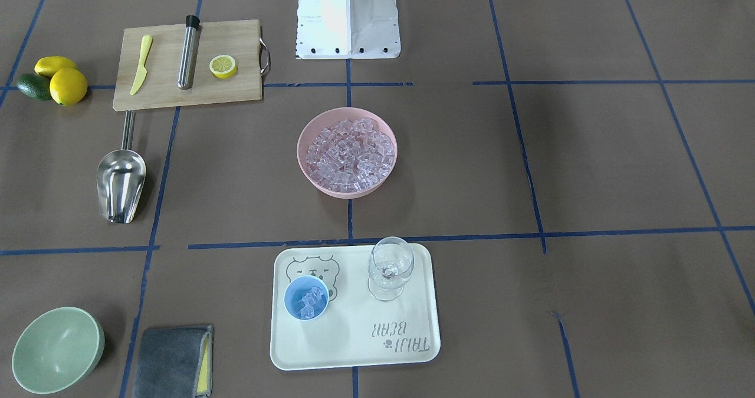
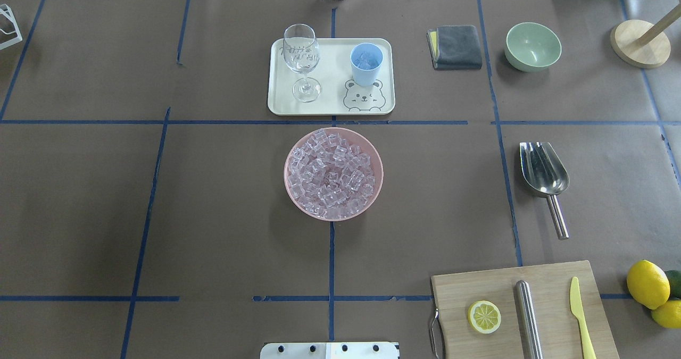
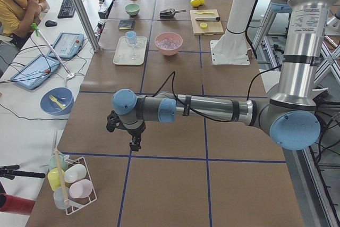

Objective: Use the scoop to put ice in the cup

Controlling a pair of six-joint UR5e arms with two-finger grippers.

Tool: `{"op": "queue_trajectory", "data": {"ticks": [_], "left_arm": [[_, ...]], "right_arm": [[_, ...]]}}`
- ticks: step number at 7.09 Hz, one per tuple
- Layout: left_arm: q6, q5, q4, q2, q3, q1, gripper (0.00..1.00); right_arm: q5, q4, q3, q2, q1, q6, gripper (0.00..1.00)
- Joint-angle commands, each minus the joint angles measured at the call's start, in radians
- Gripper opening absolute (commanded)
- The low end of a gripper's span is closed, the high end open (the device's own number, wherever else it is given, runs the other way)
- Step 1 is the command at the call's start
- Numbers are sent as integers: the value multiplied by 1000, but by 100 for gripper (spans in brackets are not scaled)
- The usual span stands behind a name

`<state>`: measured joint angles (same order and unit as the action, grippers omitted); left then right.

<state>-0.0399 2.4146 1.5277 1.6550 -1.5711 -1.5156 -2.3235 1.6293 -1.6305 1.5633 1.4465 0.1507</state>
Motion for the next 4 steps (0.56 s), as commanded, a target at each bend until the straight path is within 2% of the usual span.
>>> {"op": "queue_trajectory", "data": {"ticks": [1, 4], "left_arm": [[2, 1, 0, 20, 16, 0, 100], [0, 0, -1, 34, 23, 0, 100]], "right_arm": [[4, 0, 3, -6, 2, 0, 100], [-4, 0, -2, -15, 2, 0, 100]]}}
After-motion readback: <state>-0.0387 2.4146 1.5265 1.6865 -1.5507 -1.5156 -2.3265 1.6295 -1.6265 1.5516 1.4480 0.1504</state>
